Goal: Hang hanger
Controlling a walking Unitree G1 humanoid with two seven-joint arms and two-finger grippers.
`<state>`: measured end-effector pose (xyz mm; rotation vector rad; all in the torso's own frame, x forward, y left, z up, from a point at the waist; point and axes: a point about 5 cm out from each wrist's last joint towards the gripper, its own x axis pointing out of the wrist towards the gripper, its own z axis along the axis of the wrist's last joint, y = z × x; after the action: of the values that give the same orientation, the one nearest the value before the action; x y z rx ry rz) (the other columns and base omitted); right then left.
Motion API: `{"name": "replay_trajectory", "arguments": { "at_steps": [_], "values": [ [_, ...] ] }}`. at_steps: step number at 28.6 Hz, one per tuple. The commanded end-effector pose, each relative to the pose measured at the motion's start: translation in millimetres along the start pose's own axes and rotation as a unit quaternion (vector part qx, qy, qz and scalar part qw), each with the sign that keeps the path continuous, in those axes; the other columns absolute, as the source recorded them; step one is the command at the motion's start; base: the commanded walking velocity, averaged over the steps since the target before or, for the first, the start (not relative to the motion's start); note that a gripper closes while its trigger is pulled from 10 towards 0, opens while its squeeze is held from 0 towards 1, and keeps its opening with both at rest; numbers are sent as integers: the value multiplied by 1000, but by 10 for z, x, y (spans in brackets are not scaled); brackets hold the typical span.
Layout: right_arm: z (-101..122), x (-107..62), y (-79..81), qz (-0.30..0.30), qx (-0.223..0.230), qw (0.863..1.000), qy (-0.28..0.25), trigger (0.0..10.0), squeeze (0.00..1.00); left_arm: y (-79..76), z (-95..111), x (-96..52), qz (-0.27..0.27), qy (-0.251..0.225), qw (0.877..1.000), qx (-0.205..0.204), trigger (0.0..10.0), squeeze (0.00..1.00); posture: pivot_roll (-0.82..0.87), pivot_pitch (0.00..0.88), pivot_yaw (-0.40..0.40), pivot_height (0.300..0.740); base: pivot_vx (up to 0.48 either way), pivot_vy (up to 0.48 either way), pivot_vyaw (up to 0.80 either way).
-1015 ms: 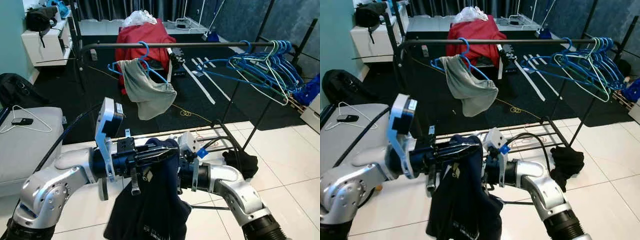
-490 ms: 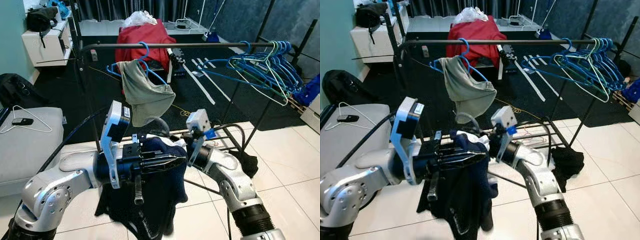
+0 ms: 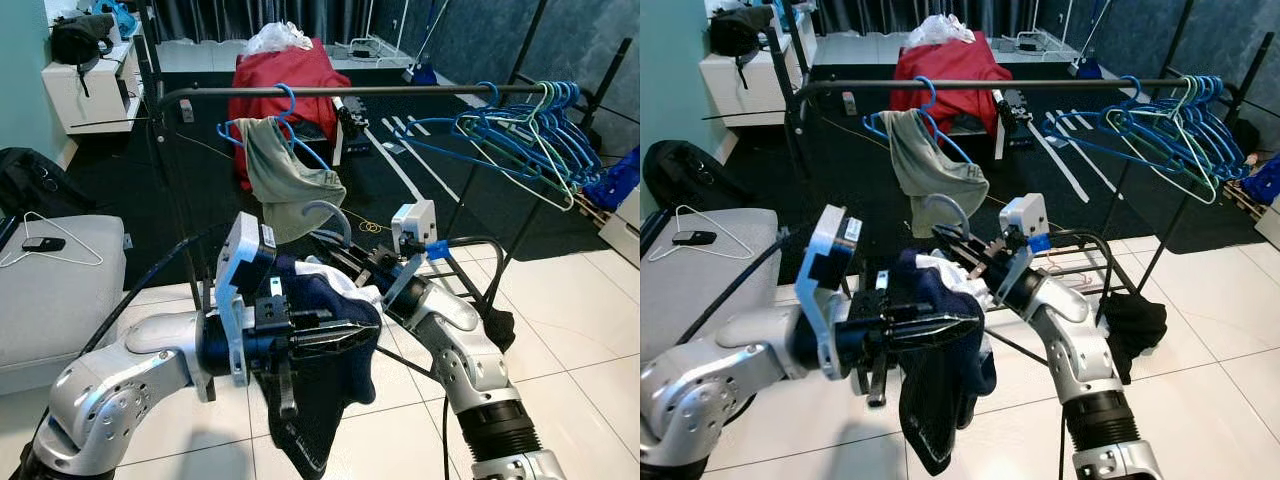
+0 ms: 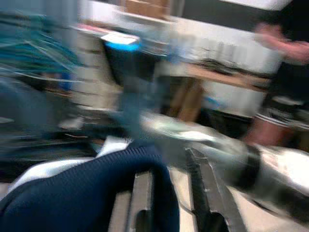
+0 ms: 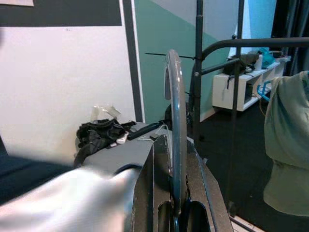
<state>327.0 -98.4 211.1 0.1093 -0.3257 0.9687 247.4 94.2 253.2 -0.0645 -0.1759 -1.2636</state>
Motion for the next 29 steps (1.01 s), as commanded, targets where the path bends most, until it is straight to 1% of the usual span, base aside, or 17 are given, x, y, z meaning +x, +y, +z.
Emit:
{"name": "replay_trajectory", "arguments": {
  "at_steps": [1,4,5,6,7,11,18,19,20,21,23,24,25,26,27,28,29],
  "values": [
    [67,18,-11,4,-6,1000,-21,0,0,44,44,10,18,-11,1000,21,10000,1000,-86,98,-45,740,0,0,0],
    [74,18,-12,4,-5,1000,-24,0,0,75,97,15,35,-27,998,39,10000,1000,-86,98,-45,740,0,0,0],
    [78,22,-11,5,-4,1000,-25,0,0,101,133,17,48,-42,997,46,10000,718,-88,98,-44,740,0,0,0],
    [78,22,-11,5,-4,1000,-25,0,0,101,133,17,48,-42,997,46,10000,718,-88,98,-44,740,0,0,0],
    [81,25,-8,7,-3,1000,-26,0,0,129,173,16,62,-59,995,51,10000,0,-88,98,-44,740,0,0,0],
    [83,33,1,14,2,1000,-27,0,0,219,286,5,99,-99,988,61,10000,0,-88,98,-45,740,0,0,0],
    [136,53,-9,6,23,999,-49,0,0,209,382,-6,97,-136,984,62,10000,0,-88,97,-45,740,0,0,0],
    [194,72,-24,2,36,997,-66,0,0,294,412,-53,137,-150,976,74,10000,0,-88,99,-43,740,0,0,0],
    [194,72,-24,2,36,997,-66,0,0,294,412,-53,137,-150,976,74,10000,0,-88,99,-43,740,0,0,0],
    [233,84,-33,-1,44,996,-77,0,0,357,429,-90,168,-158,970,83,10000,0,-88,99,-43,740,0,0,0],
    [233,84,-33,-1,44,996,-77,0,0,357,429,-90,168,-158,970,83,10000,0,-88,99,-43,740,0,0,0],
    [307,109,-32,4,58,994,-95,0,0,565,379,-244,262,-151,949,92,10000,0,-88,99,-41,740,0,0,0],
    [378,129,-8,22,86,990,-110,0,0,744,274,-469,339,-139,926,91,10000,0,-91,99,-37,740,0,0,0],
    [421,141,14,36,104,987,-118,0,0,839,194,-629,385,-129,910,88,10000,0,-91,99,-37,740,0,0,0],
    [454,136,46,61,128,983,-119,0,0,867,97,-767,399,-120,906,75,10000,0,-92,98,-36,740,0,0,0],
    [454,136,46,61,128,983,-119,0,0,867,97,-767,399,-120,906,75,10000,0,-92,98,-36,740,0,0,0],
    [467,118,73,84,152,978,-115,0,0,836,17,-832,387,-106,914,63,10000,0,-91,99,-37,740,0,0,0]
  ]
}}
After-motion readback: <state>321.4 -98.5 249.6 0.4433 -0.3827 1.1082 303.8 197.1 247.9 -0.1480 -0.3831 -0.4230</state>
